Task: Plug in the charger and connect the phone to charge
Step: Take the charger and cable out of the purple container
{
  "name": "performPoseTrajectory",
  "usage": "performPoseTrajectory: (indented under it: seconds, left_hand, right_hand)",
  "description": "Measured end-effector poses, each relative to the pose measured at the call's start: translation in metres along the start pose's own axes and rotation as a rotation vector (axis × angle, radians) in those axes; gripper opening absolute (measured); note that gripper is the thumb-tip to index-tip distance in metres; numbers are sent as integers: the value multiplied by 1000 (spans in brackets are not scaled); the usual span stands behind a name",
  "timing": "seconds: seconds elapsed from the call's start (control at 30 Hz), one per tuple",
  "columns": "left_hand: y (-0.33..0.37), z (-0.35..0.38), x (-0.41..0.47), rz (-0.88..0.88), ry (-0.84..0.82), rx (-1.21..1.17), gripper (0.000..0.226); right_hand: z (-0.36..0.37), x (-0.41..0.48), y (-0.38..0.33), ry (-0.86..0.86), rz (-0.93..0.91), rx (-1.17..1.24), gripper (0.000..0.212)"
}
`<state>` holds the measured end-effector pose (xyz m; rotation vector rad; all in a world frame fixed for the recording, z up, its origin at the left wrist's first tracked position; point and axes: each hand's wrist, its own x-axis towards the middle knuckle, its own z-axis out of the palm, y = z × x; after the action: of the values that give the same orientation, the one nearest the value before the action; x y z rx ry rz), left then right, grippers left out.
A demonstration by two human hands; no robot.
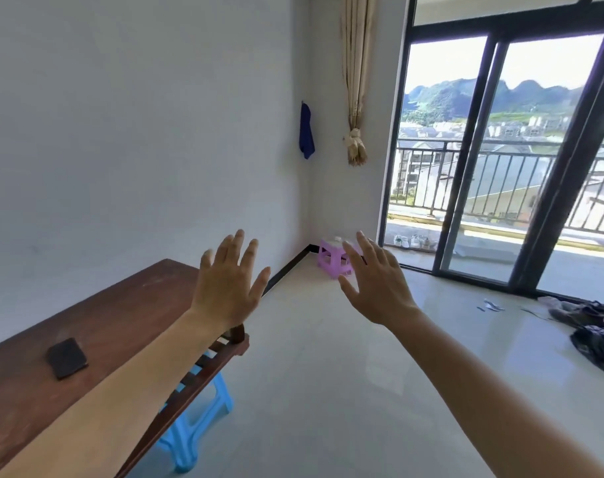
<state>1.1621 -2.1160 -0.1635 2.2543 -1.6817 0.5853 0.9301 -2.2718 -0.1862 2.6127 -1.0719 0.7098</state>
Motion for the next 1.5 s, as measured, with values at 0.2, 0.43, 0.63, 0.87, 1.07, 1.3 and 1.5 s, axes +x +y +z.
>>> performPoseTrajectory:
  seconds: [0.2,0.43,0.63,0.87,1.07,1.3,1.5]
  left_hand:
    - [42,106,186,106,-4,-64,72]
    - [85,254,390,146,-42,-110,64]
    - [65,323,555,121,-41,-101,78]
    - [1,447,712,13,-47,-121,81]
    - [-43,571,862,-32,-176,-164,63]
    - [-34,722,1014,66,-451,-53,64]
    - [-13,858,1131,54,-602,-33,65]
  right_hand:
    - [78,108,131,62,174,-2,66]
    - [202,250,270,24,317,32,67]
    - [274,416,356,-5,337,28,67]
    - [421,599,397,-92,220,52,66]
    - [541,732,438,-219,169,-13,64]
    - [661,817,534,-366,277,-62,64]
    - [790,896,639,-478,386,-32,66]
